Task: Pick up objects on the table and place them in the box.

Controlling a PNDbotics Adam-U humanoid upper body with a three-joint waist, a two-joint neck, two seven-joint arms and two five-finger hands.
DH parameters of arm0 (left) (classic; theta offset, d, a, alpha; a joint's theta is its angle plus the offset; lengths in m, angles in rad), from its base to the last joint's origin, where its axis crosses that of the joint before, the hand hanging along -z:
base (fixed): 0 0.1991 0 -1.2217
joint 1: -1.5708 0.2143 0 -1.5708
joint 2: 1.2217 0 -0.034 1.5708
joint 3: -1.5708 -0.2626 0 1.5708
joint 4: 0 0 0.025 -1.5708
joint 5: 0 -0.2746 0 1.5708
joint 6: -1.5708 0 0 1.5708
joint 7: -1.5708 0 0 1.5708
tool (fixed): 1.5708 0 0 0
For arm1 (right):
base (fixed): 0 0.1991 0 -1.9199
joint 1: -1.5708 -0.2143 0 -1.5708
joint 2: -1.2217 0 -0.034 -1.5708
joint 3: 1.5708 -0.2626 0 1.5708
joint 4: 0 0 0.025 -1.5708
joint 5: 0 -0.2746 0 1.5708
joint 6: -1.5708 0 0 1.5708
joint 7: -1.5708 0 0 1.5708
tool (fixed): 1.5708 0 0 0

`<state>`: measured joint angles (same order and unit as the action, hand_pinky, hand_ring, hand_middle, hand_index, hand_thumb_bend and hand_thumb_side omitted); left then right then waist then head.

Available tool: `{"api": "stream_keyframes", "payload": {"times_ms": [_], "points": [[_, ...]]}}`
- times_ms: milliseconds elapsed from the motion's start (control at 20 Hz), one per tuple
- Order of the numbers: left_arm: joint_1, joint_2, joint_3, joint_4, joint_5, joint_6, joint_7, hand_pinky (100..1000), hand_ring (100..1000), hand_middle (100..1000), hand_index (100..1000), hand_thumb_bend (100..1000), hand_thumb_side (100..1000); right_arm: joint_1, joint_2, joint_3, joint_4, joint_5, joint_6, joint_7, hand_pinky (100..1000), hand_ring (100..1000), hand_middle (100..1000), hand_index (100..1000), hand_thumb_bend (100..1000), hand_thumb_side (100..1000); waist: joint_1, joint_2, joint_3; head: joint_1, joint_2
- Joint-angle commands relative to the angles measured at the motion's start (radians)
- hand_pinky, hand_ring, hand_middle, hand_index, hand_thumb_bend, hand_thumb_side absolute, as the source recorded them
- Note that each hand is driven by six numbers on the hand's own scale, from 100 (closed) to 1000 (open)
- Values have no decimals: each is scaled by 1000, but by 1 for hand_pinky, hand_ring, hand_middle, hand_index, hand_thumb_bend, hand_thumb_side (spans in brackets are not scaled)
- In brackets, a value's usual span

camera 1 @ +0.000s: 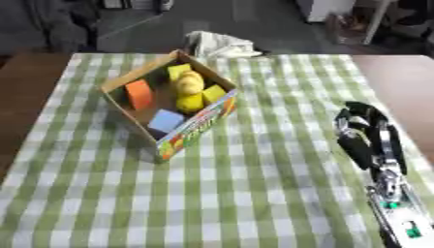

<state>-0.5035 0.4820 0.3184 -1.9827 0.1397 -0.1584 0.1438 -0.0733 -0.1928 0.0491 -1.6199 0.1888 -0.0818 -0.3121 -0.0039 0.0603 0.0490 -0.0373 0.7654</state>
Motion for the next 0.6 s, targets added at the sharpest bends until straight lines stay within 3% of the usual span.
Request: {"api": "stream_keyframes", "payload": {"times_ms": [50, 150, 250, 350, 600], "points": [[-65, 88, 80, -17, 24, -45, 48, 720, 607, 644, 755, 572, 100, 40, -29, -5, -72, -49, -13, -5, 733, 849, 585, 754, 100, 397, 5, -12, 0, 0, 5], [-110, 104, 110, -17, 34, -72, 75, 700, 618, 738, 824, 462, 105, 85, -33, -3, -110, -73, -20, 1, 733, 849, 585, 754, 100, 398, 6, -12, -1, -7, 5], [-157, 88, 86, -17, 29, -101, 104, 603, 535, 580, 712, 475, 131, 121, -35, -4, -148, -85, -23, 6, 733, 848, 585, 754, 100, 399, 7, -8, 2, -7, 5], [-205, 50, 43, -17, 12, -131, 134, 454, 328, 331, 521, 617, 125, 132, -34, -9, -168, -91, -17, 6, 733, 847, 584, 754, 100, 399, 5, -1, 10, -21, 5], [-339, -15, -93, -17, -68, -216, 219, 454, 328, 331, 521, 617, 125, 129, -31, -21, -186, -93, -6, -3, 733, 847, 584, 754, 100, 399, 2, 17, 31, -53, 5]]}}
